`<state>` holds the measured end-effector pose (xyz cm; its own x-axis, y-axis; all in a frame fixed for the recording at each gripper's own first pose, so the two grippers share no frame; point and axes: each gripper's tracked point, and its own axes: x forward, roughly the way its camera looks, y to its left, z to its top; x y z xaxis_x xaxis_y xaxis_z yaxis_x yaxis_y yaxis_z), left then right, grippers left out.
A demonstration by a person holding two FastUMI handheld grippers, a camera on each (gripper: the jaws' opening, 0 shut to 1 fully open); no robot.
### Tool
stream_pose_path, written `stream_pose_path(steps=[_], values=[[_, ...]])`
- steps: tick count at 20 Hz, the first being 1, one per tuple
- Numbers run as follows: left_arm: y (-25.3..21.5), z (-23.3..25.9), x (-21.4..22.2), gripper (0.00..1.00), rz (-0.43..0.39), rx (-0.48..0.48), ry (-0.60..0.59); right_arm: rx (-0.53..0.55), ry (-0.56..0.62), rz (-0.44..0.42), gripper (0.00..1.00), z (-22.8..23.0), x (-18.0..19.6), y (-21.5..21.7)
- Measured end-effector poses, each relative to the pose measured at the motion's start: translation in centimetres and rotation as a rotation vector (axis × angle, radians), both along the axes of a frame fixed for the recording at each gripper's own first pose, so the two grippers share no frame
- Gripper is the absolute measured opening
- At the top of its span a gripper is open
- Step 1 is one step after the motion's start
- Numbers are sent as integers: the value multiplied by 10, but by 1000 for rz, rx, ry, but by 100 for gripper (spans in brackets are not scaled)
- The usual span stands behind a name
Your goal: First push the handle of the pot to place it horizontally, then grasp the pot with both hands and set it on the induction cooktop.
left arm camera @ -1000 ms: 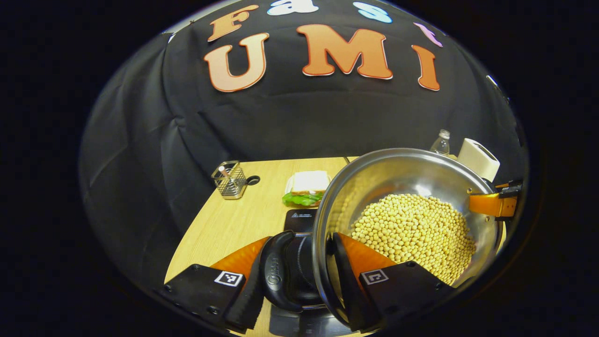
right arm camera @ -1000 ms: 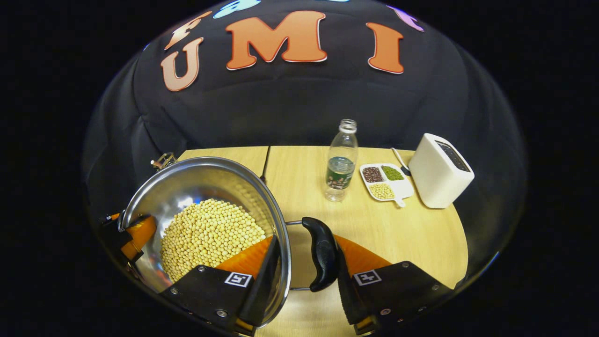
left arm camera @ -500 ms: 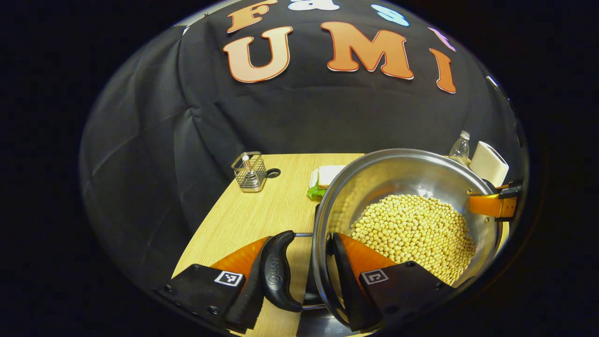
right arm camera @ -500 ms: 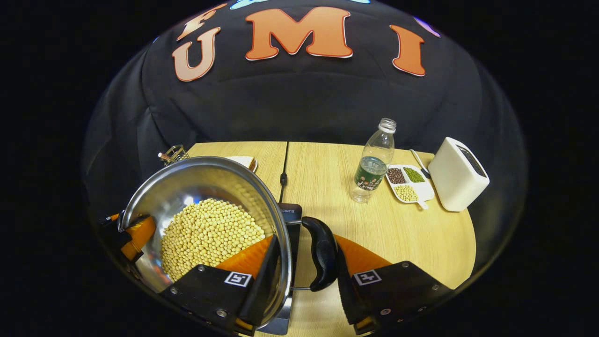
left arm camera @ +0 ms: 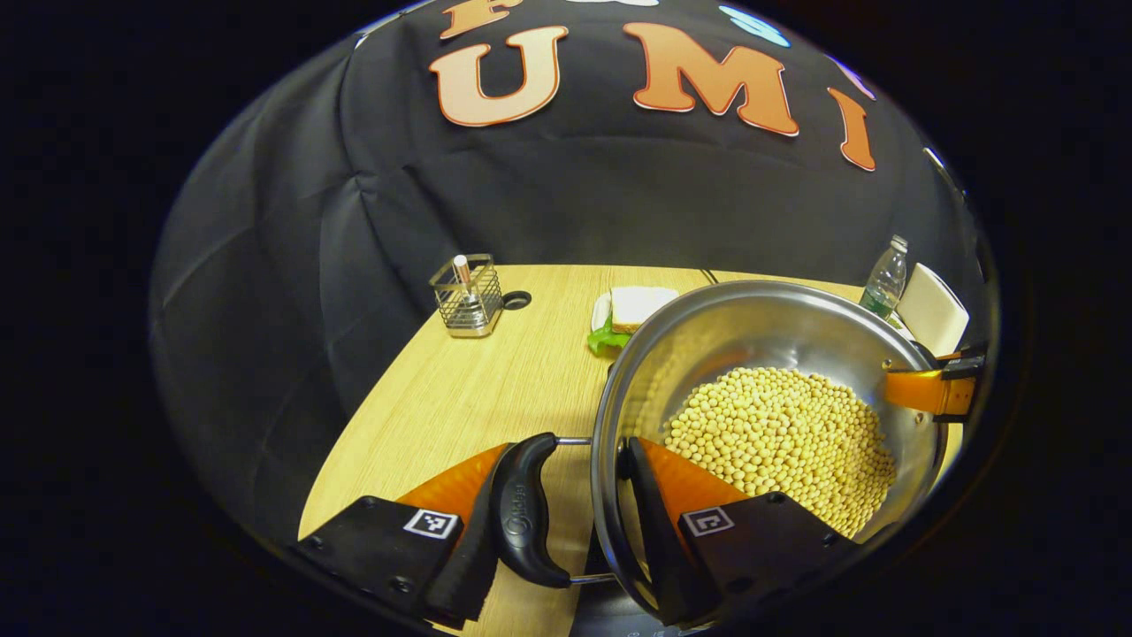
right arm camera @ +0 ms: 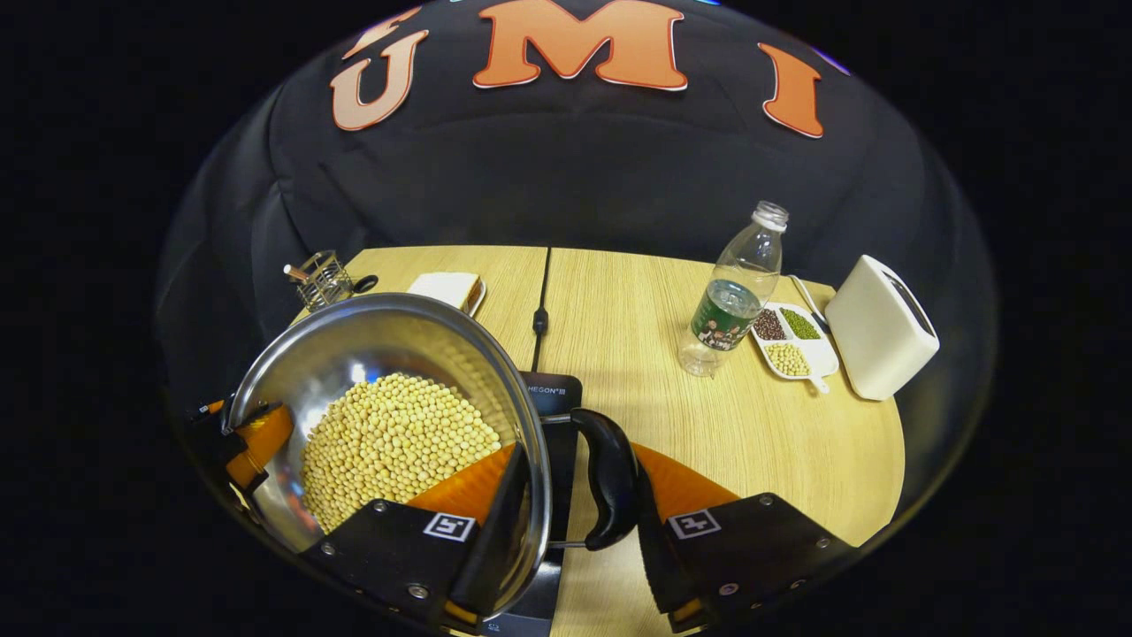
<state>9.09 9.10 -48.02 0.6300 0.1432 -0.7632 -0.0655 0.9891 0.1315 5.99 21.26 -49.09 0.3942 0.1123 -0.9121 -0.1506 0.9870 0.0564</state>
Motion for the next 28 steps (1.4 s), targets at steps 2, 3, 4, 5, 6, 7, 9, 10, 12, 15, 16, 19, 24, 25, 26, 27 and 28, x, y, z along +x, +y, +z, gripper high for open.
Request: stream_pose_path(steps=[2, 3, 4, 5, 6, 7, 9, 10, 12, 15, 16, 19, 24, 25, 26, 27, 28], values=[[-3, -1, 0, 75, 1, 1, 2, 0, 2, 1, 65, -3, -2, 1], [-4, 0, 0, 77, 1, 1, 3, -1, 2, 2, 65, -4, -2, 0], [-6, -2, 1, 75, 3, 1, 8, -5, 2, 5, 65, -5, -2, 1], [-6, -4, 3, 77, 2, 0, 11, -11, 1, 12, 65, -6, -4, 4], [-7, -8, 4, 77, 4, -3, 22, -16, -1, 16, 65, -7, -4, 7], [-7, -12, 4, 77, 3, -6, 27, -21, 0, 19, 65, -9, -4, 9], [-7, -15, 8, 77, 1, 1, 19, -11, 0, 9, 65, -11, -6, 10], [-8, -11, 5, 75, -1, 4, 18, -3, -1, 1, 65, -9, -7, 8], [-8, -14, 4, 77, -3, -7, 15, -1, -6, 0, 65, -10, -5, 5], [-6, -15, 5, 79, -9, 11, -2, 2, -10, 0, 68, -11, -6, 4], [-8, -14, 5, 82, -19, 24, -7, 3, -9, 14, 70, -10, -6, 4], [-5, -8, 4, 90, -29, 58, -22, 39, -15, 7, 77, -5, -7, 9], [0, 28, 0, 87, -8, 127, -70, 66, -113, 11, 91, 32, -1, 0], [-2, 39, 0, 86, -7, 133, -89, 73, -124, 15, 92, 39, -2, -2], [-6, 51, -2, 94, -15, 136, -110, 74, -138, 13, 94, 46, -3, -6], [-12, 64, -3, 94, -30, 138, -129, 70, -156, 12, 94, 56, -3, -12], [-17, 80, -5, 94, -43, 149, -157, 66, -179, 11, 94, 66, -2, -19]])
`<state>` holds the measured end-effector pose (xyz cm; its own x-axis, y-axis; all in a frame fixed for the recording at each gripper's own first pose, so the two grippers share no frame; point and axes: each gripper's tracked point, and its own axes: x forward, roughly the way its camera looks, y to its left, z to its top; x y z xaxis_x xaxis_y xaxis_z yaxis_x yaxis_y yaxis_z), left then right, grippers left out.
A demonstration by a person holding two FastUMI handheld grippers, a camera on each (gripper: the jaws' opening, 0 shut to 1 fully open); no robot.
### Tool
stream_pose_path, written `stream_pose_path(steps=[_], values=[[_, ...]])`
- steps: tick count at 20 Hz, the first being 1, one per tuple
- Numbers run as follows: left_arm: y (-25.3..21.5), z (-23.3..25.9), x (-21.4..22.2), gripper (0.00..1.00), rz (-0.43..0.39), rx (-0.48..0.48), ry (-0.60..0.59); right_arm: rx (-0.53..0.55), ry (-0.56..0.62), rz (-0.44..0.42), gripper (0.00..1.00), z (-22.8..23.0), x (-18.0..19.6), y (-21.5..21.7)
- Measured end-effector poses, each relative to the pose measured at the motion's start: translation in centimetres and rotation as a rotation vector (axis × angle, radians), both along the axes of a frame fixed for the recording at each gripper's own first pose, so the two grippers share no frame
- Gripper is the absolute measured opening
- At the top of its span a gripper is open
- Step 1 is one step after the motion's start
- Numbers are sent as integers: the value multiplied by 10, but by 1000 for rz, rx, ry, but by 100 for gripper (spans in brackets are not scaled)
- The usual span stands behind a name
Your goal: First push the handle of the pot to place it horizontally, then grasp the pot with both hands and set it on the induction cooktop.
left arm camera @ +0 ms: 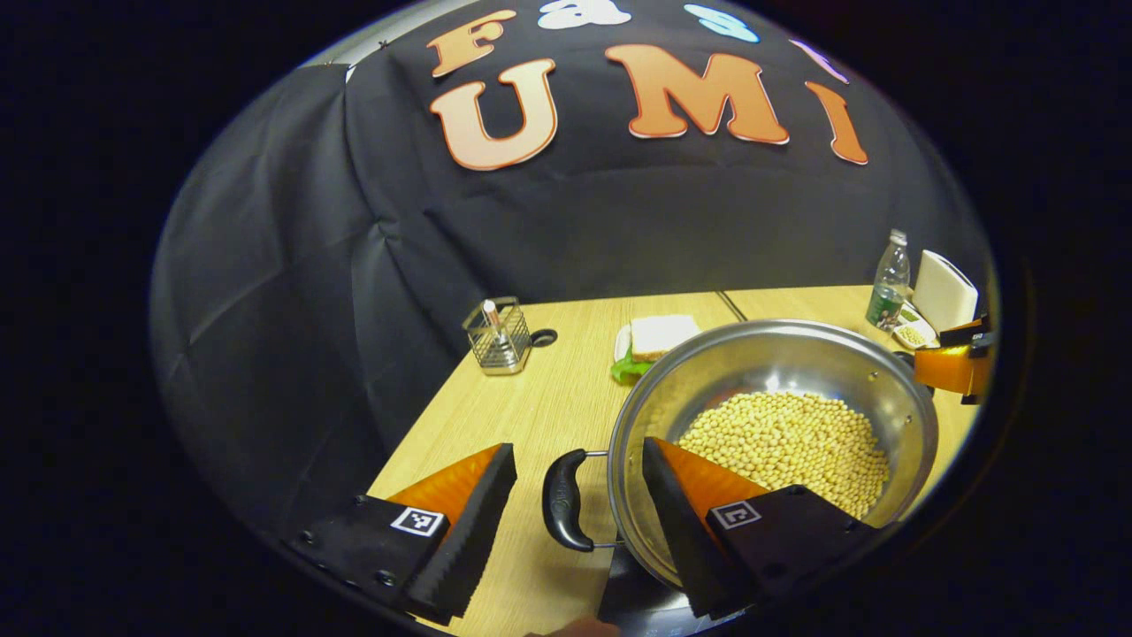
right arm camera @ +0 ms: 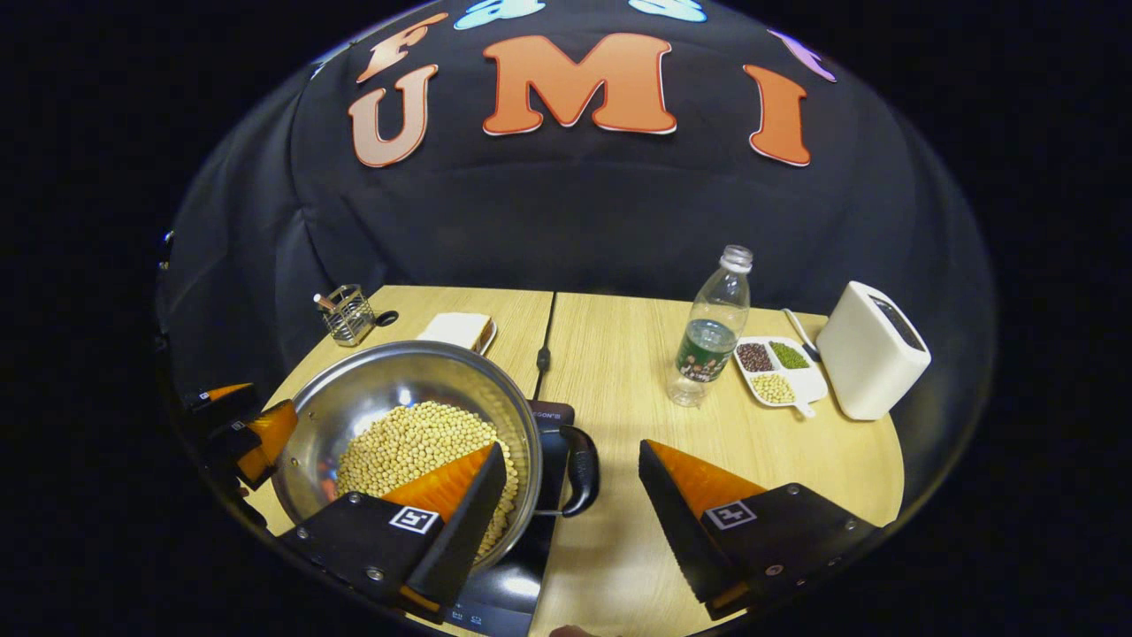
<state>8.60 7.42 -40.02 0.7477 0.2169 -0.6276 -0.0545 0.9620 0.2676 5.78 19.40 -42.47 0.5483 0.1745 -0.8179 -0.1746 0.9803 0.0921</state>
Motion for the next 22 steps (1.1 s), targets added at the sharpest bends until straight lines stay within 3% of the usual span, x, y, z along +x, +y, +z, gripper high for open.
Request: stream_pose_path(steps=[3, 7, 11, 12, 18, 20, 21, 22], values=[[-14, 62, -1, 94, -31, 25, -112, 7, -68, 7, 94, 40, -6, -16], [-41, 136, -11, 94, -76, -15, -247, -9, -214, 8, 94, 109, -11, -48], [-46, 223, -33, 94, -110, 28, -397, 10, -346, -3, 94, 175, -28, -90], [-47, 243, -42, 100, -115, 22, -423, 9, -377, -15, 94, 194, -32, -103], [-37, 352, -76, 100, -65, -78, -571, 28, -609, -70, 93, 312, -58, -161], [-23, 376, -90, 100, -34, -73, -611, 16, -693, -81, 98, 355, -68, -177], [-14, 389, -99, 100, -12, -62, -635, 8, -726, -95, 95, 374, -76, -186], [-9, 408, -113, 94, -10, -53, -671, 3, -760, -97, 93, 394, -82, -191]])
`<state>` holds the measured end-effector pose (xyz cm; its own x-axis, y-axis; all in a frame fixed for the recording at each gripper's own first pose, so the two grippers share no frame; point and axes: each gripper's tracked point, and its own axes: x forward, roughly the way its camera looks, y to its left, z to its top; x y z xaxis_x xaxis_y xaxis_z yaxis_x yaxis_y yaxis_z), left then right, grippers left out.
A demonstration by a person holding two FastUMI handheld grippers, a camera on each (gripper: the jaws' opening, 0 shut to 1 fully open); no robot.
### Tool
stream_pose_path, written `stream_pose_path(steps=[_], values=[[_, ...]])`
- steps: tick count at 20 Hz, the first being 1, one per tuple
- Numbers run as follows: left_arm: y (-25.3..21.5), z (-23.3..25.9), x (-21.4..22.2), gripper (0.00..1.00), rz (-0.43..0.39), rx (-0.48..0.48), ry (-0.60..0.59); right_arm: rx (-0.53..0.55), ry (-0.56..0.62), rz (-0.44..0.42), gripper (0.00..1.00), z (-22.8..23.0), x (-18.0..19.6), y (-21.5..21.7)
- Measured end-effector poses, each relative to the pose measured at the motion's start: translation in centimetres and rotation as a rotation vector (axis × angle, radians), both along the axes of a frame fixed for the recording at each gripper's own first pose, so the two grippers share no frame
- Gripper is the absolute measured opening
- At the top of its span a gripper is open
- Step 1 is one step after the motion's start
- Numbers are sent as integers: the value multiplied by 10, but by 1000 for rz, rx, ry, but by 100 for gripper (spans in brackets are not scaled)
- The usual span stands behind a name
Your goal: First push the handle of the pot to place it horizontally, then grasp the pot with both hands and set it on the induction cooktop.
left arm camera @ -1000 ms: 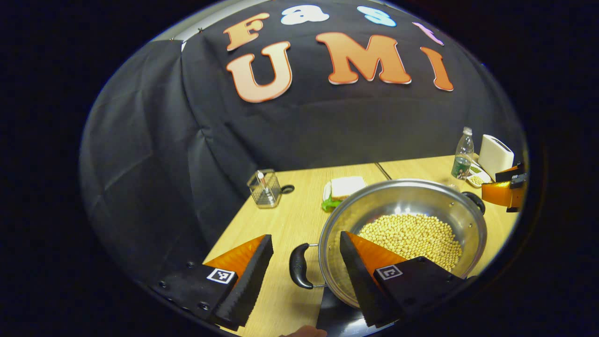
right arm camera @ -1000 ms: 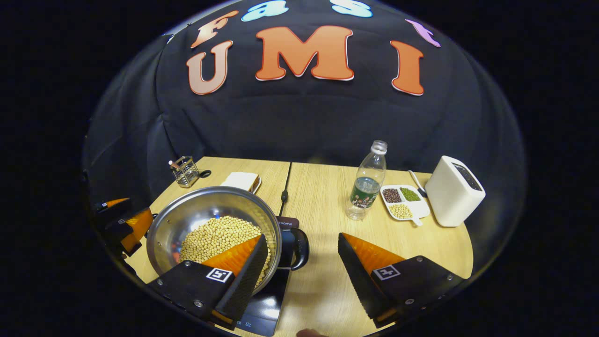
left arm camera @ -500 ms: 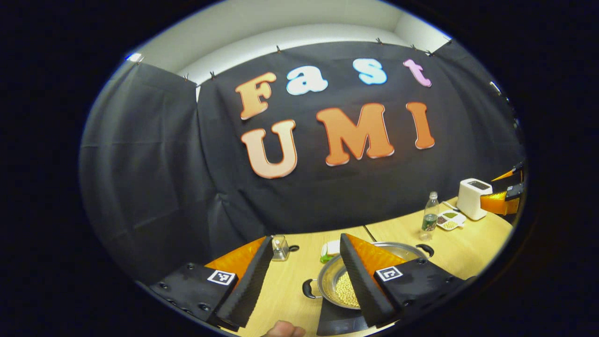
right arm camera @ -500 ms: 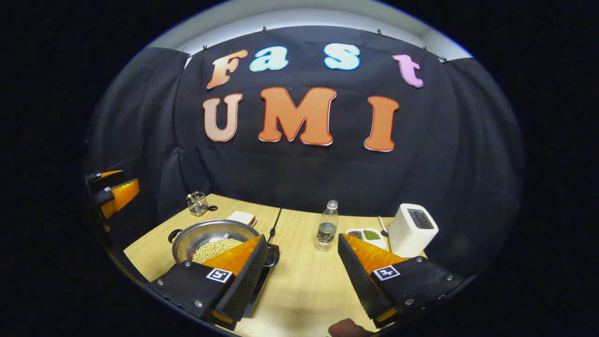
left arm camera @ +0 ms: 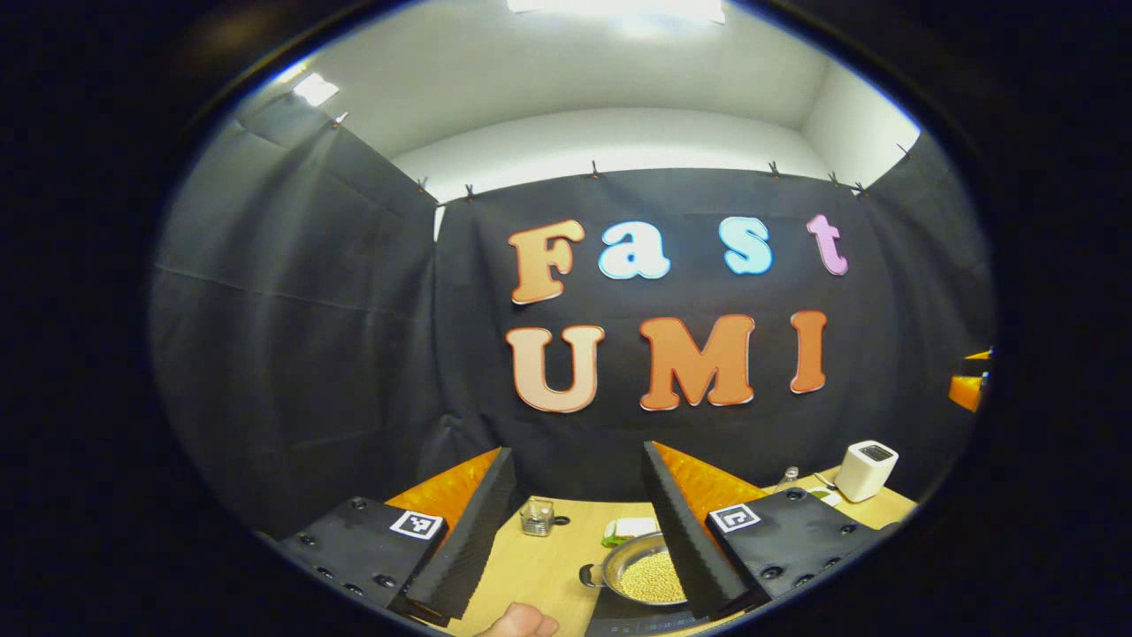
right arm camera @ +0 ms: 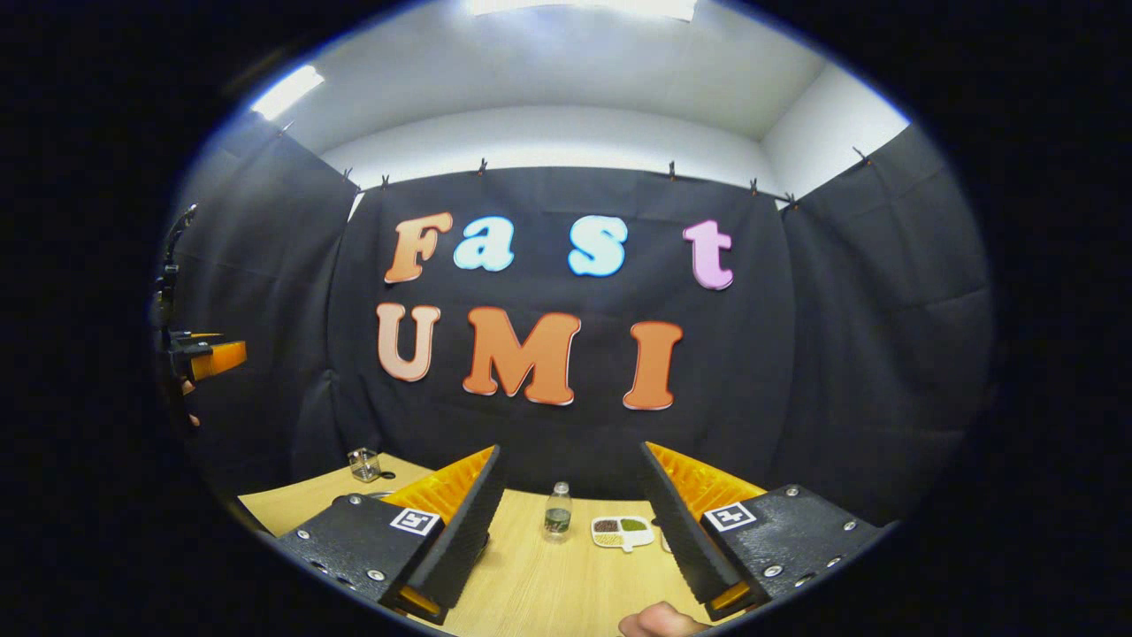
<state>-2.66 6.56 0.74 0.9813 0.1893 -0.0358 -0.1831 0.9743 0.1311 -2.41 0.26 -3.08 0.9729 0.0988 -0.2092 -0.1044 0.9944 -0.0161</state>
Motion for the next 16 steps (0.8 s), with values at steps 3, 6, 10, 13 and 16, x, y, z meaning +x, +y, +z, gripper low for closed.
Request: stream_pose_path(steps=[3, 6, 10, 13, 16], values=[[13, 42, -34, 94, 11, 33, -111, -9, -108, -19, 93, 61, -13, -13], [18, 75, -58, 100, 1, 32, -189, 13, -189, -85, 98, 110, -17, -34], [25, 112, -79, 100, -9, -8, -260, 35, -306, -87, 97, 158, -23, -34], [30, 122, -86, 99, -14, -16, -271, -6, -316, -71, 93, 148, -13, -19], [37, 133, -92, 99, 5, 1, -286, -40, -315, -52, 97, 148, -8, -5]])
